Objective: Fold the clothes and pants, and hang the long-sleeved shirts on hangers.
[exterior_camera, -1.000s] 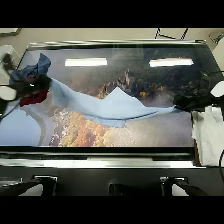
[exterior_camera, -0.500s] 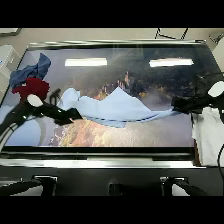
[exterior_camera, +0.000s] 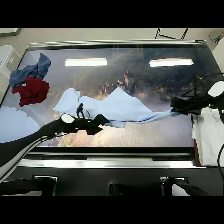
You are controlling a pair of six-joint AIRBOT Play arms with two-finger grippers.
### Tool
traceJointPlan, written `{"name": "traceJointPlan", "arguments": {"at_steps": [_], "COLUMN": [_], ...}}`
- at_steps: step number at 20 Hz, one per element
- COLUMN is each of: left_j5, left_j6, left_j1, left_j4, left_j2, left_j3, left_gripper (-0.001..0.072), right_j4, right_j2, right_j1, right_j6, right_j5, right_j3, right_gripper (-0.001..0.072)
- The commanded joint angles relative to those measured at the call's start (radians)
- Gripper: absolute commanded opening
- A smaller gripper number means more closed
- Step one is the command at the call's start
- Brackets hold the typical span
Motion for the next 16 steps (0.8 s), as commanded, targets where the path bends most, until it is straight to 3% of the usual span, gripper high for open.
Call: {"name": "traceJointPlan", "arguments": {"at_steps": [1,4,6,8,11,13,16], "left_j5": [0.127,0.156,0.160,0.160,0.147,0.126,0.078], "left_j6": [0.006,0.001,-0.003,-0.002,0.060,0.121,0.233], "left_j1": [-0.081,-0.108,-0.114,-0.116,-0.116,-0.109,-0.061], "left_j4": [-0.111,-0.111,-0.111,-0.108,-0.107,-0.082,0.103], "left_j2": [-0.070,-0.112,-0.124,-0.124,-0.113,-0.077,0.081], "left_j3": [0.041,0.101,0.115,0.114,0.114,0.114,0.119], "left_gripper": [0.0622,0.0615,0.0457,0.0220,0.0020,0.0019,0.0018], "right_j4": [0.002,0.002,0.002,0.002,0.002,0.002,-0.002], "right_j2": [0.000,0.000,0.000,0.000,0.000,0.000,0.005], "right_j1": [0.001,0.001,0.001,0.001,0.001,0.001,0.000], "right_j6": [0.000,0.000,0.000,0.000,0.000,0.000,-0.018], "right_j5": [0.008,0.010,0.014,0.015,0.017,0.016,0.007], "right_j3": [0.000,0.000,0.000,0.000,0.000,0.000,0.029], "right_gripper": [0.0047,0.0047,0.0047,0.0047,0.0047,0.0047,0.0046]}}
